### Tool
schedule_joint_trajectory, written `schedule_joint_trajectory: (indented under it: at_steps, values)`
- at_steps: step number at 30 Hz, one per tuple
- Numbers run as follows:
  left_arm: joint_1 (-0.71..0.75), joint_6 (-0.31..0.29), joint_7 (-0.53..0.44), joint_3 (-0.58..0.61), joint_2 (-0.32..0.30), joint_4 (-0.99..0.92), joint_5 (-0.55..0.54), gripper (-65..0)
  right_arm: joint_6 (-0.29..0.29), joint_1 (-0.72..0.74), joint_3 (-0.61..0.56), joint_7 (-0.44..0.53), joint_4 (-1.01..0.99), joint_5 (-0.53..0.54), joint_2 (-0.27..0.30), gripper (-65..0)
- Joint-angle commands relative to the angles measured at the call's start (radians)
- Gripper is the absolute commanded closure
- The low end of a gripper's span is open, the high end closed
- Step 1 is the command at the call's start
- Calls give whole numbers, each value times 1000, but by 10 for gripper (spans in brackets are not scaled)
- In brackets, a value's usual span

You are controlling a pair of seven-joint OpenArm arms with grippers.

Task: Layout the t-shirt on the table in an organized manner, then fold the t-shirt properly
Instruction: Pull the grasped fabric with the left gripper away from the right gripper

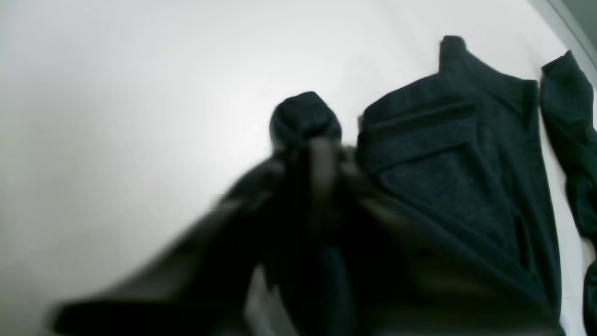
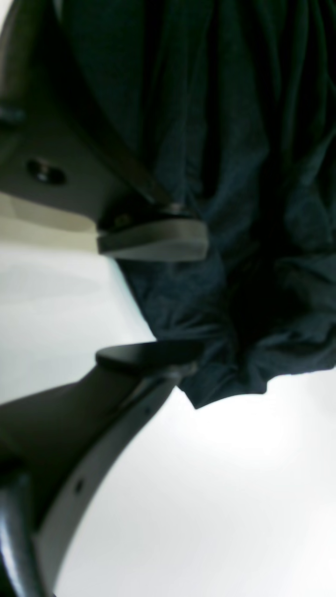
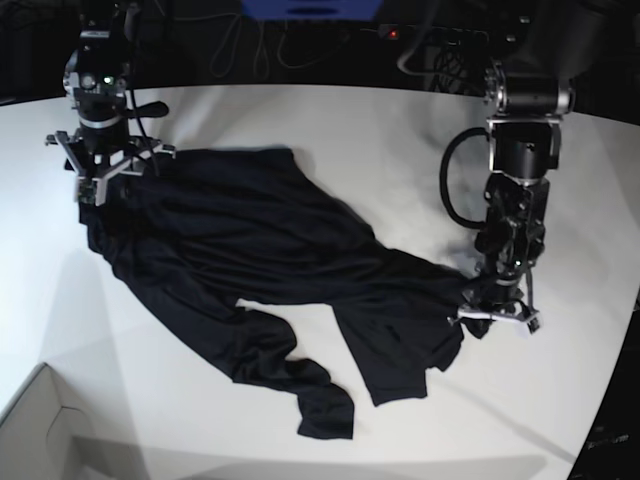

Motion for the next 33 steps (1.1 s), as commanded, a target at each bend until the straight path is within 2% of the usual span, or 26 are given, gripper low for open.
schedule_joint_trajectory:
  at_steps: [1, 4, 8, 19, 24, 33]
  values:
    - [-31, -9, -22, -3, -8, 17, -4, 0, -3, 5, 3, 25, 17, -3, 6, -284]
    - [-31, -9, -22, -4, -10, 21, -9, -17, -3, 5, 3, 25, 17, -3, 6, -284]
    - [-19, -7, -19, -4, -15, 83, -10, -1, -3, 5, 3, 25, 16, -3, 6, -284]
    - [270, 0, -14, -7, -38, 614, -10, -2, -3, 6, 3, 25, 16, -3, 8, -284]
    - [451, 0, -14, -118, -36, 890, -10, -2, -3, 6, 4, 25, 16, -3, 11, -284]
    - [679, 0, -14, -265, -38, 1204, -12, -2, -3, 6, 4, 27, 16, -3, 12, -284]
